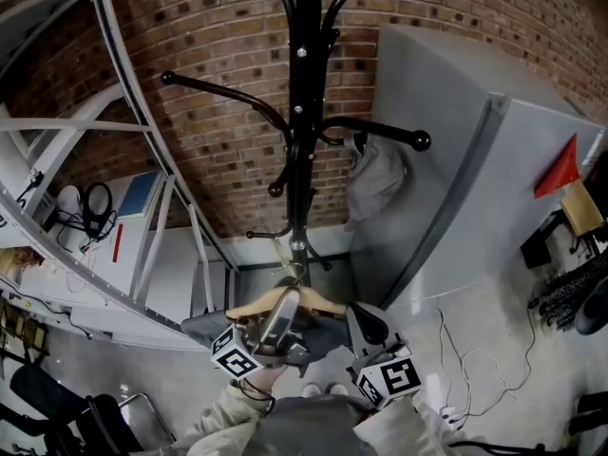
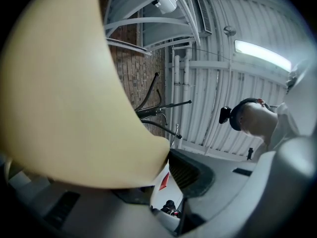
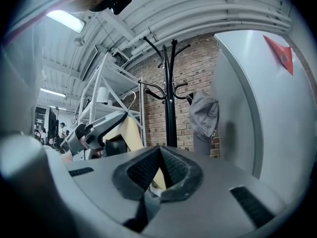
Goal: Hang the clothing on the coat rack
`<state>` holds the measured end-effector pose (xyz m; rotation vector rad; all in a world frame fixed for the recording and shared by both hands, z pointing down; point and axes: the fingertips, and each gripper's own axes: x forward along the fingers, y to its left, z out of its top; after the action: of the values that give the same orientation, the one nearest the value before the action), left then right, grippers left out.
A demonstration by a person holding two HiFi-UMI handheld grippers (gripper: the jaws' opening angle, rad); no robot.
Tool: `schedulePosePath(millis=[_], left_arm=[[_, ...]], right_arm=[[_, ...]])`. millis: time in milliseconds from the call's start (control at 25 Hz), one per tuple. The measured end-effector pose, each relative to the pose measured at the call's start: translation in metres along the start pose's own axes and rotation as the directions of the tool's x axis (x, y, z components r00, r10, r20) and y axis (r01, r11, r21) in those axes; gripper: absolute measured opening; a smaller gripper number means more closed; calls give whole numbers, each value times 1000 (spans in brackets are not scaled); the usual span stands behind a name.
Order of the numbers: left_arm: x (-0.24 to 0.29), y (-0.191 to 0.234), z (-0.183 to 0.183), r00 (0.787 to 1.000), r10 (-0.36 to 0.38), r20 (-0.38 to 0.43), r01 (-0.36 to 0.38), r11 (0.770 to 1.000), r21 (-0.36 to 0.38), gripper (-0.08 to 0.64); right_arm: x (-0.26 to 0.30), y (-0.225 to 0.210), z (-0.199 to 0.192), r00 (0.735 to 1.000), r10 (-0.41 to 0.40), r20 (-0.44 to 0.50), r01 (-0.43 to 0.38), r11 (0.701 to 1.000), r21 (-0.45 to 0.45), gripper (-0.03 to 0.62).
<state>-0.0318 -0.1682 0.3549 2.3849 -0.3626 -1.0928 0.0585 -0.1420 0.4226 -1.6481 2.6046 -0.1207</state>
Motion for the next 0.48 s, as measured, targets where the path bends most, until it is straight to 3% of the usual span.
schedulePosePath(millis=[480], left_arm=[[24, 14, 37, 999, -18, 36, 17, 1000, 26, 104]], right_arm=[[5, -4, 2, 1000, -16, 14, 16, 999, -29, 23]])
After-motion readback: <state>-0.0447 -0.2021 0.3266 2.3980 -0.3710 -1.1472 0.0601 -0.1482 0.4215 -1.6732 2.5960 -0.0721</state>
